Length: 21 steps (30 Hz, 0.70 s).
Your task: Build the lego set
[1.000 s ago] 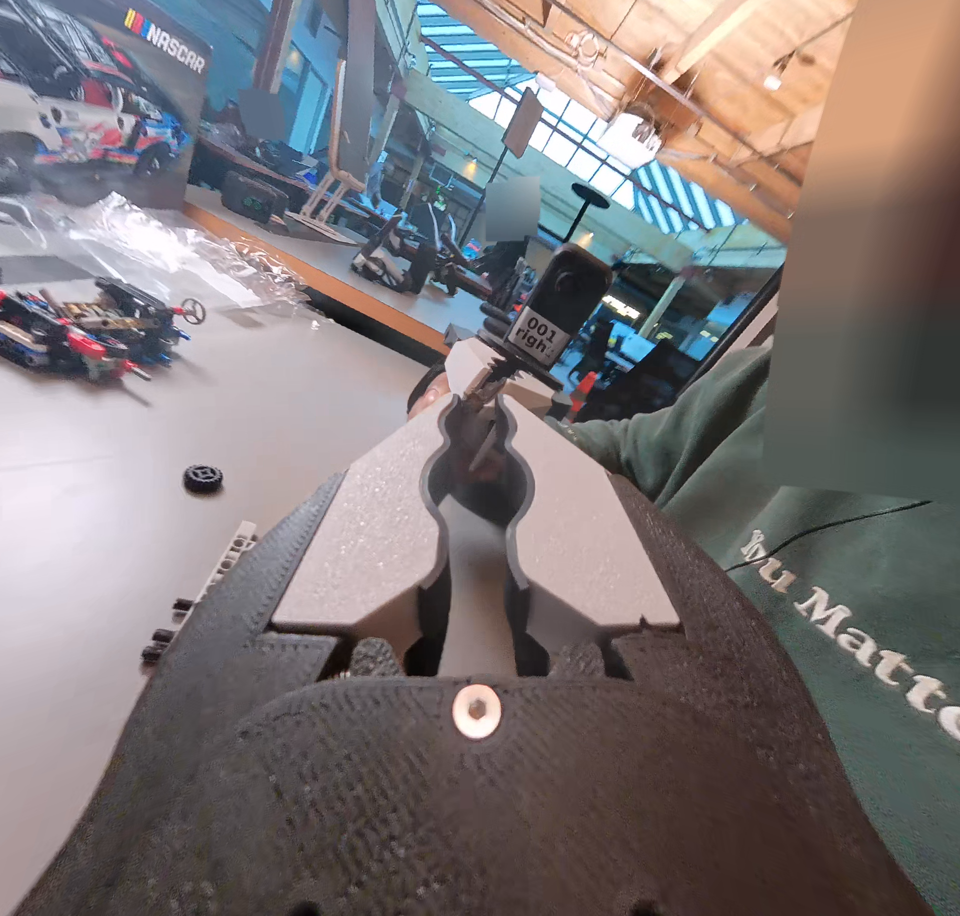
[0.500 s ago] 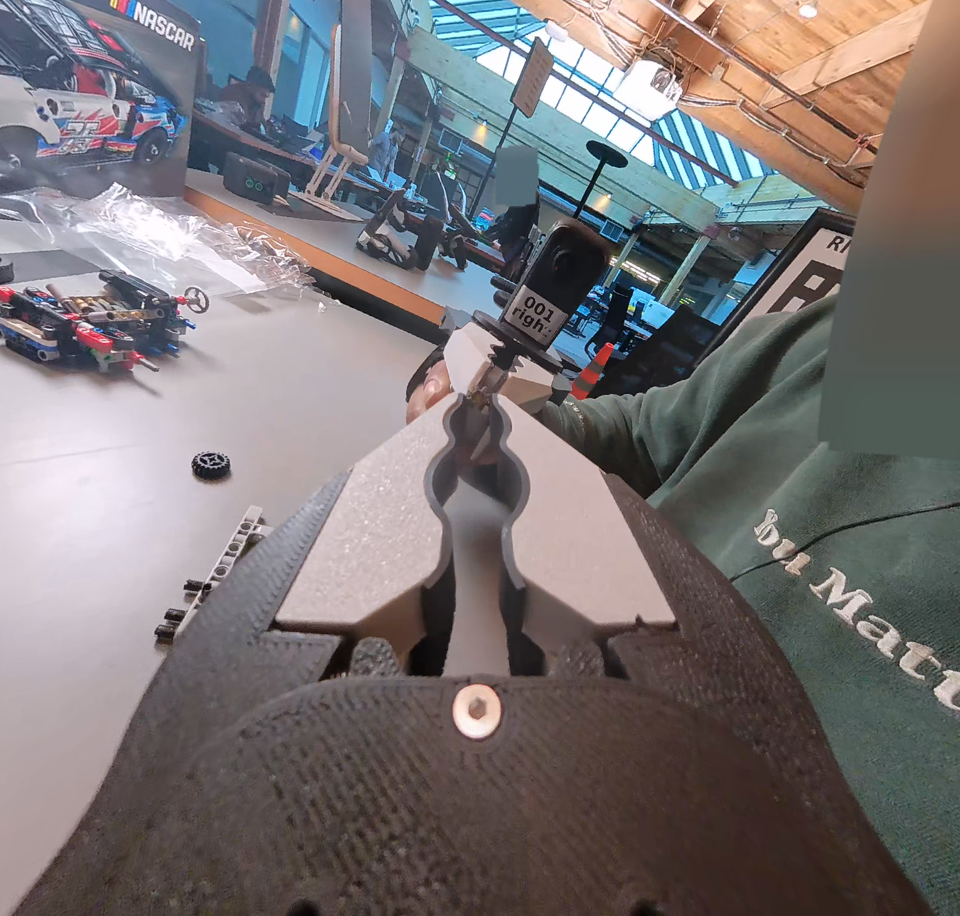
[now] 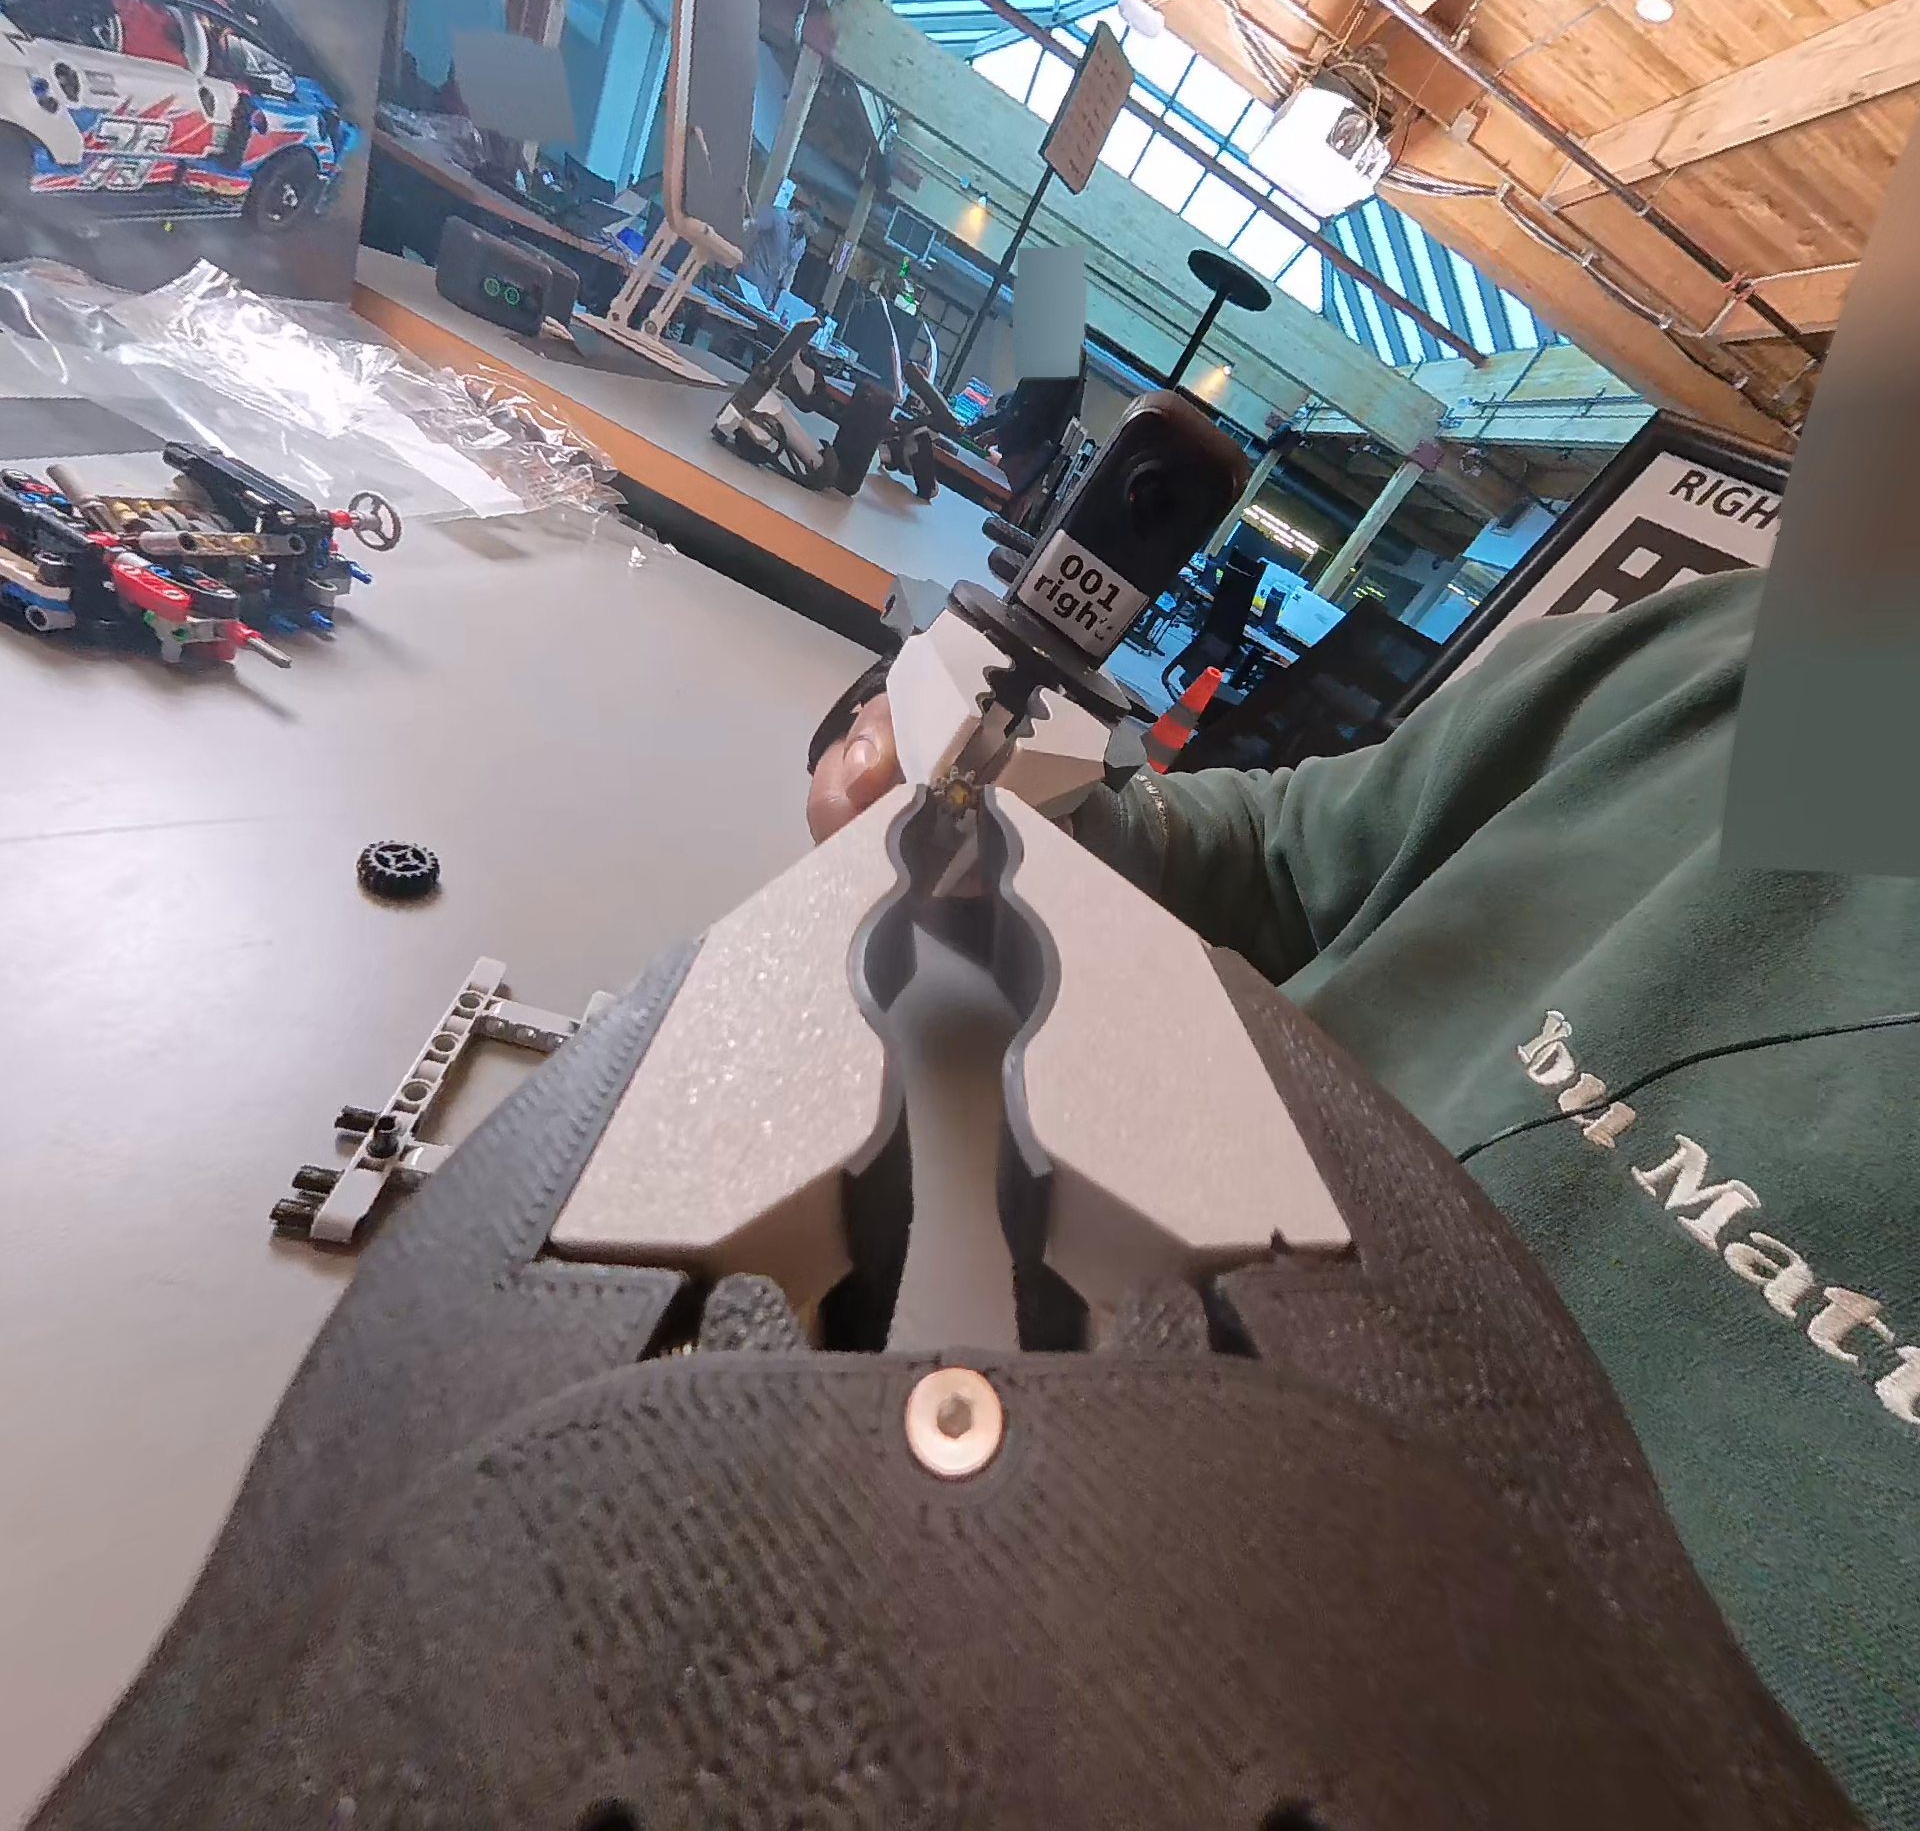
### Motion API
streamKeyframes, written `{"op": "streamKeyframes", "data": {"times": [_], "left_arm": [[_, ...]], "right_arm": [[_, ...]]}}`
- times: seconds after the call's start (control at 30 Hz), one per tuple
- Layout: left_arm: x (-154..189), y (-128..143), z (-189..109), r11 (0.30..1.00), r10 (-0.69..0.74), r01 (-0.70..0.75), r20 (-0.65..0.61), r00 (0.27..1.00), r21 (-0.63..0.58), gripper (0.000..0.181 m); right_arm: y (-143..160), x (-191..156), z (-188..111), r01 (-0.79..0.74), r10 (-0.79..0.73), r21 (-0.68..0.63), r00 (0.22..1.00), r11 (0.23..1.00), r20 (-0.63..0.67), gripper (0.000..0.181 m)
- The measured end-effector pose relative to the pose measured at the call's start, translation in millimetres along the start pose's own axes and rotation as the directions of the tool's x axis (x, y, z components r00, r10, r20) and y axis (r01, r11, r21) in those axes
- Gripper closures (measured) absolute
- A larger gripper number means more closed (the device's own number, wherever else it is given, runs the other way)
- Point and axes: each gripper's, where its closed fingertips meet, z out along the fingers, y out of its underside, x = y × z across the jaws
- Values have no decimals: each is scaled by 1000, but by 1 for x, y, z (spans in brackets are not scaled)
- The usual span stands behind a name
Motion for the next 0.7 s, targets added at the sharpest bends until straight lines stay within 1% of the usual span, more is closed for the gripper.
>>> {"op": "streamKeyframes", "data": {"times": [0.2,0.3,0.37,0.53,0.7], "left_arm": [[-1,-1,-1,1000,1,-1,0,1000,-9,175],[1,-6,-3,1000,2,-2,-10,1000,16,174],[1,-6,-2,1000,-5,6,-12,1000,21,167],[0,-5,-1,1000,-16,16,-12,1000,20,174],[0,-2,-1,1000,-5,5,-8,1000,4,174]], "right_arm": [[0,1,2,2,-2,-7,1000,1000,-4,179],[-4,2,3,0,0,11,1000,1000,-9,179],[-3,2,4,4,-4,6,1000,1000,-11,178],[-2,1,4,9,-9,6,1000,1000,-10,178],[0,0,4,12,-12,-2,1000,1000,-10,179]]}}
